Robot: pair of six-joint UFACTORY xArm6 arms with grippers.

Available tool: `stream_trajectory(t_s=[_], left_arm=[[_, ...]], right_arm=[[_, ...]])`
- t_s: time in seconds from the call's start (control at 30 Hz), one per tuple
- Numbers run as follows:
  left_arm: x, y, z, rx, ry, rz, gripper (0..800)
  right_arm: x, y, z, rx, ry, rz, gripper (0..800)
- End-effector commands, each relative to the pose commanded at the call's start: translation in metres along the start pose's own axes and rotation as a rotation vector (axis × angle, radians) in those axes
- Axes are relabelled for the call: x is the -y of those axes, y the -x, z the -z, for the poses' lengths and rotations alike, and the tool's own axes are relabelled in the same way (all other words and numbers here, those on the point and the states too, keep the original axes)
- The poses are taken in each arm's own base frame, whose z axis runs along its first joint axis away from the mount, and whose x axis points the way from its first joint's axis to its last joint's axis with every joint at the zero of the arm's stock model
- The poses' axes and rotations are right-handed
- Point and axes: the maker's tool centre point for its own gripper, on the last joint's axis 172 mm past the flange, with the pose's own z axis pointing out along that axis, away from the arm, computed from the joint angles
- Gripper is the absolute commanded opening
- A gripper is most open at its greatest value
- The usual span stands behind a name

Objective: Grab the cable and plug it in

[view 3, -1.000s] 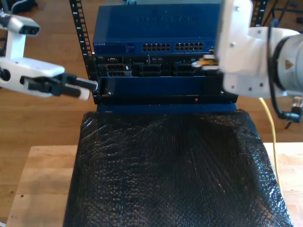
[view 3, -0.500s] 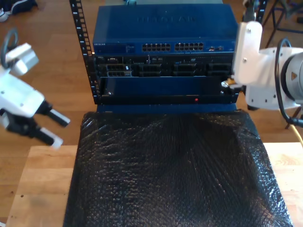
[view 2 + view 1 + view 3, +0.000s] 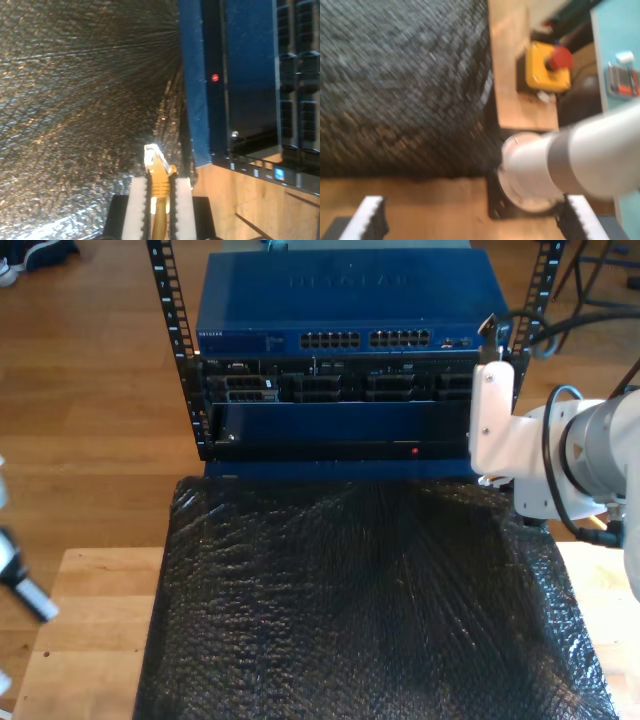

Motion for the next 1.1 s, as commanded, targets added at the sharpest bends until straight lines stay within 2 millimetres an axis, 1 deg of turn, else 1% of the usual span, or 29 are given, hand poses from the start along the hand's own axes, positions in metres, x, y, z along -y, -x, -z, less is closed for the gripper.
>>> stream_trajectory(t_s=[0.13, 0.23, 0.27, 0.43, 0.5, 0.6, 0.8, 0.93, 1.03, 1.1], left_arm=[[-0.025, 0.032, -0.012, -0.017, 0.025, -0.042, 798], [-0.054, 0.060, -0.022, -0.008, 0.075, -0.040, 799], [-0.063, 0.066, -0.028, -0.014, 0.096, -0.044, 799], [-0.099, 0.087, -0.052, -0.066, 0.149, -0.101, 799], [-0.110, 0.095, -0.063, -0.086, 0.155, -0.106, 799], [-0.124, 0.103, -0.079, -0.109, 0.171, -0.117, 799], [-0.134, 0.103, -0.106, -0.168, 0.169, -0.133, 800], [-0.136, 0.102, -0.121, -0.194, 0.167, -0.154, 800], [-0.133, 0.108, -0.135, -0.184, 0.151, -0.163, 800], [-0.129, 0.114, -0.141, -0.148, 0.125, -0.157, 799]], right_arm=[[0.006, 0.002, -0.006, 0.005, -0.016, 0.000, 0], [0.009, 0.003, -0.010, 0.008, -0.026, -0.003, 0], [0.010, 0.004, -0.010, 0.008, -0.028, -0.003, 0], [0.014, 0.005, -0.012, 0.010, -0.035, -0.005, 0], [0.019, 0.006, -0.016, 0.013, -0.046, -0.005, 0], [0.022, 0.007, -0.018, 0.015, -0.053, -0.005, 0], [0.026, 0.010, -0.023, 0.021, -0.066, -0.008, 0], [0.030, 0.011, -0.025, 0.022, -0.072, -0.011, 0], [0.032, 0.012, -0.026, 0.024, -0.076, -0.009, 0], [0.033, 0.012, -0.027, 0.024, -0.077, -0.013, 0]])
